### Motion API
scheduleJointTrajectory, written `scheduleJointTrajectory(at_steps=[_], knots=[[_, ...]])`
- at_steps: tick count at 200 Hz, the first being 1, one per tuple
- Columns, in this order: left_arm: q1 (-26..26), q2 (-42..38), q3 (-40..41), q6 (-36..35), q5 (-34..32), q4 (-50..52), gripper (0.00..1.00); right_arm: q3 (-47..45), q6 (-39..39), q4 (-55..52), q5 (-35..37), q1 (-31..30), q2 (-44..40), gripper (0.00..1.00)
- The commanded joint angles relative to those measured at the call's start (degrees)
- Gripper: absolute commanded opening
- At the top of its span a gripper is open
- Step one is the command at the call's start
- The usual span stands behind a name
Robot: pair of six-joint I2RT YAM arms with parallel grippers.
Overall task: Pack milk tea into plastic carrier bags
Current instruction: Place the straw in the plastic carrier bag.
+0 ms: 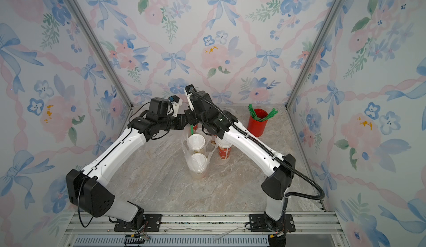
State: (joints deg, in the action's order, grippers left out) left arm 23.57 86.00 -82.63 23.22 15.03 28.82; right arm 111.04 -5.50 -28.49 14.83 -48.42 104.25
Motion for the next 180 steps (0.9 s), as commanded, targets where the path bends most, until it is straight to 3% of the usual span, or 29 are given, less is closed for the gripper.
scheduleJointTrajectory(at_steps=[1,56,124,180], knots=[[-0.26,0.93,-0.95,0.92,0.79,-0.83,0.00,-3.40,0.46,3.06,-0.24,0.26,0.51,0.09],[-0.28,0.88,-0.52,1.33,0.39,-0.81,0.00,-12.90,-1.72,9.36,-3.79,0.94,0.20,0.10],[-0.28,0.84,0.02,2.09,-0.42,-0.78,0.00,-17.23,-2.56,11.12,-5.16,2.04,1.45,0.11],[-0.27,0.25,0.30,2.75,-0.94,-0.73,0.09,-17.23,-3.07,9.81,-7.22,2.89,-0.42,0.23]])
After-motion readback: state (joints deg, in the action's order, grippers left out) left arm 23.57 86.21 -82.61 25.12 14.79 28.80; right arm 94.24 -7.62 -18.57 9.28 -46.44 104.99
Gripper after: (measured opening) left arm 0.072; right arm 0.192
